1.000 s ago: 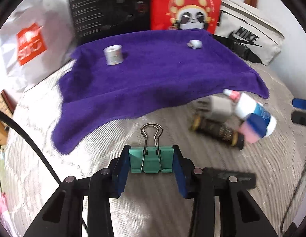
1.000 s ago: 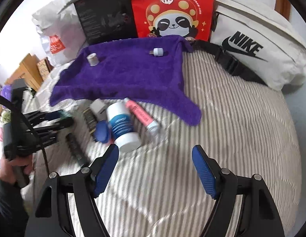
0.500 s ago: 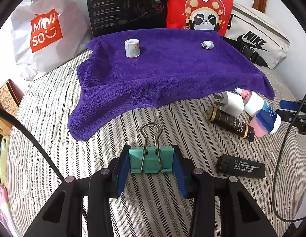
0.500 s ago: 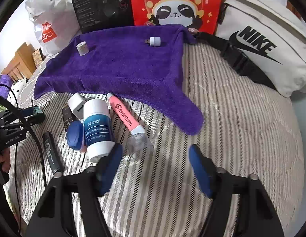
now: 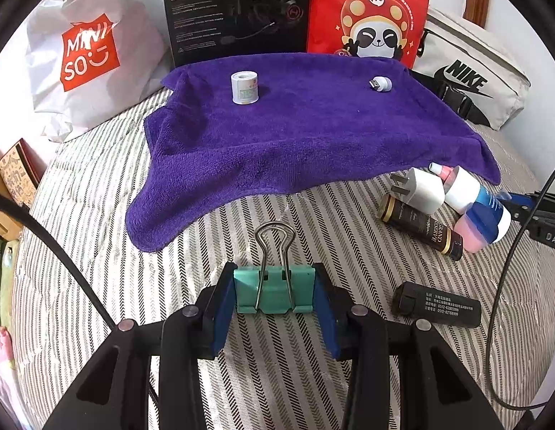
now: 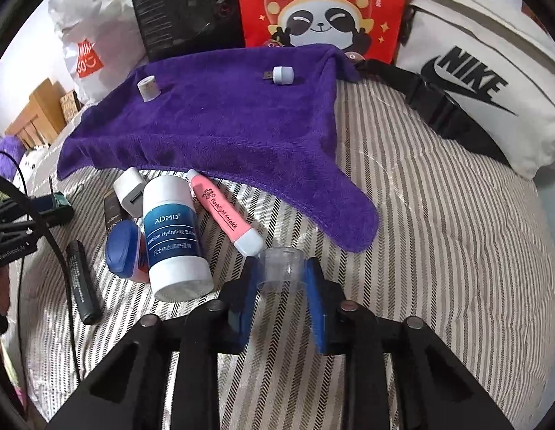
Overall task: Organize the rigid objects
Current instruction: 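Grasp the clear plastic cap with the right gripper, then carry the clear cap onto the towel beside the USB light, open right gripper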
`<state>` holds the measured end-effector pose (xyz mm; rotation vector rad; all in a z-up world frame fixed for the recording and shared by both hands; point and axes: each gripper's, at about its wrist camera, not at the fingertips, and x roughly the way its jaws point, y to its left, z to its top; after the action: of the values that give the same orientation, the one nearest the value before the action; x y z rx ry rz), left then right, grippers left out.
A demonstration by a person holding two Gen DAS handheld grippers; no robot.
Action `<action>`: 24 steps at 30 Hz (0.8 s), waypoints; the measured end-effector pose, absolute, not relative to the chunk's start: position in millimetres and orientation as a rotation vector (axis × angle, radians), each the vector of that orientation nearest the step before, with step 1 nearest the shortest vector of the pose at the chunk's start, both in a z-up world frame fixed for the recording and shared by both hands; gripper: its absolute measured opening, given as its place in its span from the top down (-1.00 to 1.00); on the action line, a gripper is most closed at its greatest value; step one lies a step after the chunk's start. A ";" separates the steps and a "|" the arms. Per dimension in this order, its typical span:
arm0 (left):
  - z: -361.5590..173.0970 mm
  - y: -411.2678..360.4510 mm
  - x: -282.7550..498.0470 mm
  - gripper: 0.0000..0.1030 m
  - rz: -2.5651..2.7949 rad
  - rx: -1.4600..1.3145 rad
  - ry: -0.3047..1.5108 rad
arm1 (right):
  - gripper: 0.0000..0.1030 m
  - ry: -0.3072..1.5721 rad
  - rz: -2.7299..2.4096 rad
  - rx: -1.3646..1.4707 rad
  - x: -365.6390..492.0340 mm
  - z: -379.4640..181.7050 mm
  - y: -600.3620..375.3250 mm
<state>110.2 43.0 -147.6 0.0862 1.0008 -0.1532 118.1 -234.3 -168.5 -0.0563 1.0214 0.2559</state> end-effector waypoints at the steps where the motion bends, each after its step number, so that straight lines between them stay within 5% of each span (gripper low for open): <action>1: -147.5 43.4 109.4 0.24 -0.147 0.082 1.000 | 0.48 1.025 0.256 -0.039 116.9 -166.1 -236.5; 24: -132.6 63.7 101.1 0.24 -0.152 -0.008 1.005 | 0.48 1.044 0.273 0.033 111.3 -150.1 -244.0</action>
<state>101.1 63.7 -132.6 -0.0084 1.0052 -0.1517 111.3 -244.0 -150.1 0.0328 1.0440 0.2728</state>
